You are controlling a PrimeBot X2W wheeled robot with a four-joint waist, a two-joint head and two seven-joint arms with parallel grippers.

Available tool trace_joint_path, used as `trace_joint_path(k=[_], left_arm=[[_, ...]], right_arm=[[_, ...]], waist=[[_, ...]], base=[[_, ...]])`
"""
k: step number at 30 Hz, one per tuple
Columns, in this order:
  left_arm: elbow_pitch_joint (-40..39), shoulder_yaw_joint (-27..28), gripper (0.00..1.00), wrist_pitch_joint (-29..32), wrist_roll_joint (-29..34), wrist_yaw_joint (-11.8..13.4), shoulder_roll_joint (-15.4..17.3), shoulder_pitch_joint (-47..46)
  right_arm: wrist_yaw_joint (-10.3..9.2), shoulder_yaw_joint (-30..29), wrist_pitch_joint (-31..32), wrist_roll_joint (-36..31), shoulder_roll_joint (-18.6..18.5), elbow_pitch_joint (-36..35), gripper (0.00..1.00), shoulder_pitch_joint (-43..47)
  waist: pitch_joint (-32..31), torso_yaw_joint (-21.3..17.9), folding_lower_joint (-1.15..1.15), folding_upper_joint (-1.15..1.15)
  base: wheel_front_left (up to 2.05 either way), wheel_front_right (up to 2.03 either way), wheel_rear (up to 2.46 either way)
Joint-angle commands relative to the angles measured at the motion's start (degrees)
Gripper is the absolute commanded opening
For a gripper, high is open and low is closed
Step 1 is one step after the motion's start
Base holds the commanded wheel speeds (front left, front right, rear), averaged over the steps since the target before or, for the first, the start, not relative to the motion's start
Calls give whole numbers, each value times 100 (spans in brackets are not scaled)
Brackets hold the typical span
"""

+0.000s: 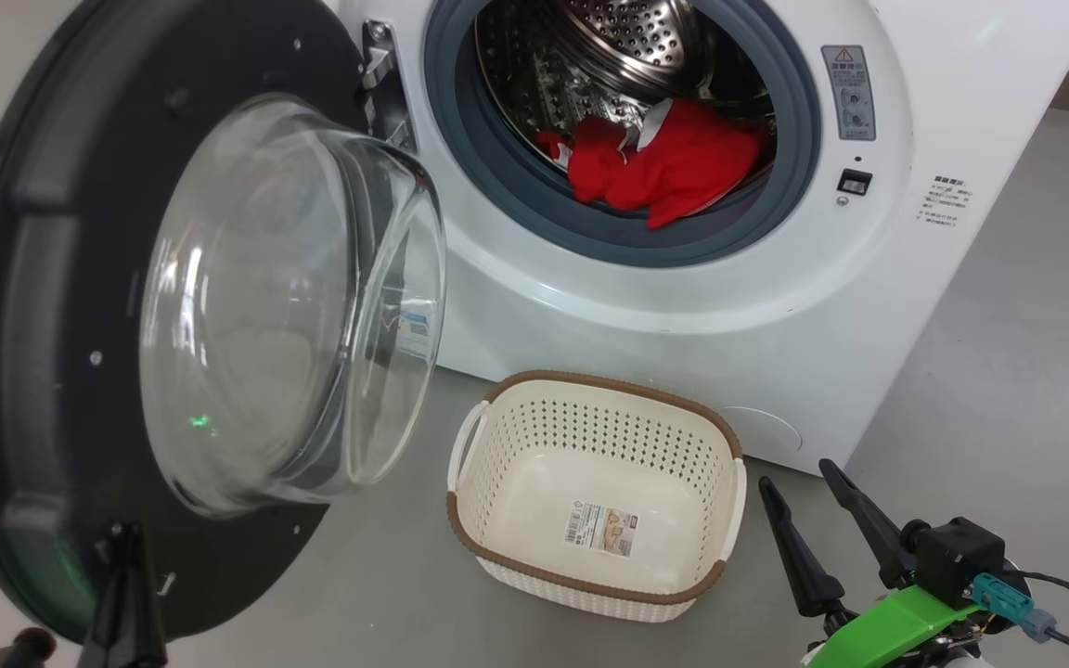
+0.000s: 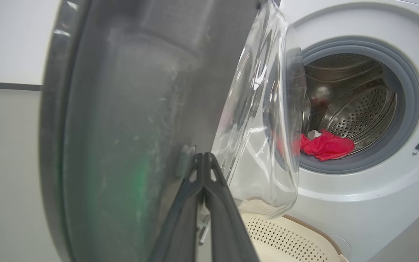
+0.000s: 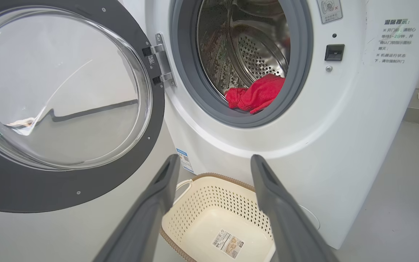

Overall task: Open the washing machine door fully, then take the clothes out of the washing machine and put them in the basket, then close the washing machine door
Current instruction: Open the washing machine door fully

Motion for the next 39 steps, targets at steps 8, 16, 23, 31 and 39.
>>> trace_joint_path(k=[8, 16, 23, 31, 39], left_arm=[[150, 999, 0, -57, 238, -128, 188, -675], [544, 1581, 0, -57, 333, -192, 317, -1073], [940, 1885, 0, -57, 360, -222, 491, -1409], [1307, 2076, 0, -57, 394, -230, 689, -1749], [1640, 2229, 0, -57, 456, -231, 899, -2047]], right_arm=[[36, 141, -54, -81, -74, -153, 100, -103], [36, 171, -54, -85, -109, -172, 100, -136], [36, 193, -54, -90, -161, -201, 100, -188], [36, 202, -54, -115, -223, -238, 100, -287], [36, 214, -54, -158, -286, -272, 100, -453]], waist=[[48, -37, 0, 0], [127, -67, 0, 0], [253, -128, 0, 0], [448, -222, 0, 0], [715, -320, 0, 0]], base=[[0, 0, 0], [0, 0, 0], [0, 0, 0], [0, 0, 0], [0, 0, 0]])
